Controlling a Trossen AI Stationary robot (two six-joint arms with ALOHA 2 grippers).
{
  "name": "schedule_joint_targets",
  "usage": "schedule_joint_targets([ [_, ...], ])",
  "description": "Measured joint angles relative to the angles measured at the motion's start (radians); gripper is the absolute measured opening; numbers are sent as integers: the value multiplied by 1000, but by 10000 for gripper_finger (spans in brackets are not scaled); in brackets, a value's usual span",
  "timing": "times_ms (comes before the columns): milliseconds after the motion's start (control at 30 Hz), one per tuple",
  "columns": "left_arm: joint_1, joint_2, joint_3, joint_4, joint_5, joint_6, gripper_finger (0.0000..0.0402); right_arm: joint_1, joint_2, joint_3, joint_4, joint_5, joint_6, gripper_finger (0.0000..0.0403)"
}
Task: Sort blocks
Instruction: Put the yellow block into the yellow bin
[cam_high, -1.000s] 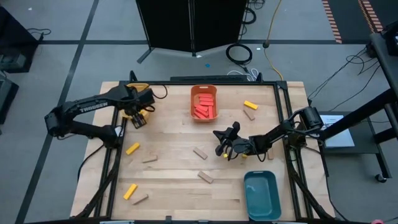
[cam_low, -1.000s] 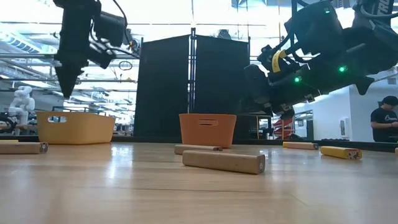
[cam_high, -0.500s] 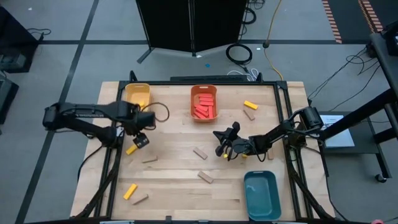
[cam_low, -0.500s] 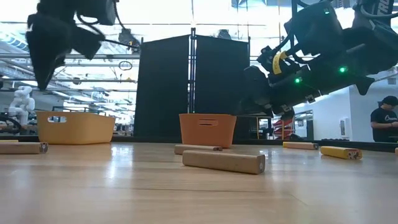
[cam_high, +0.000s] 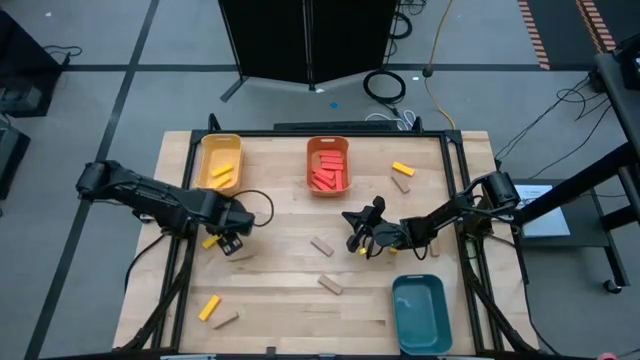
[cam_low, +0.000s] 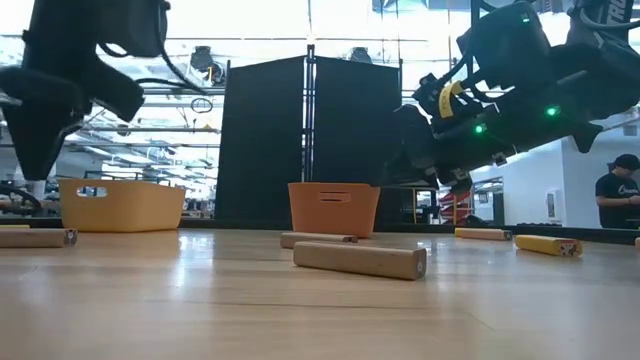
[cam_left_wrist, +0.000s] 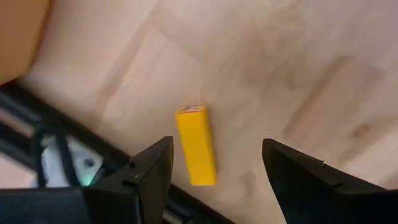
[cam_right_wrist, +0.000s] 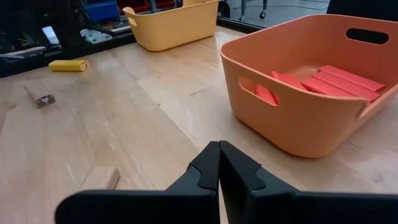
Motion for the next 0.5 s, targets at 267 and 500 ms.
schedule_joint_targets([
  [267,-2,143,-77,42,-10,104,242,0,0,0,0,0,0,0],
  [500,-2,254,-101,97,9,145,242,0,0,0,-1,0,0,0],
])
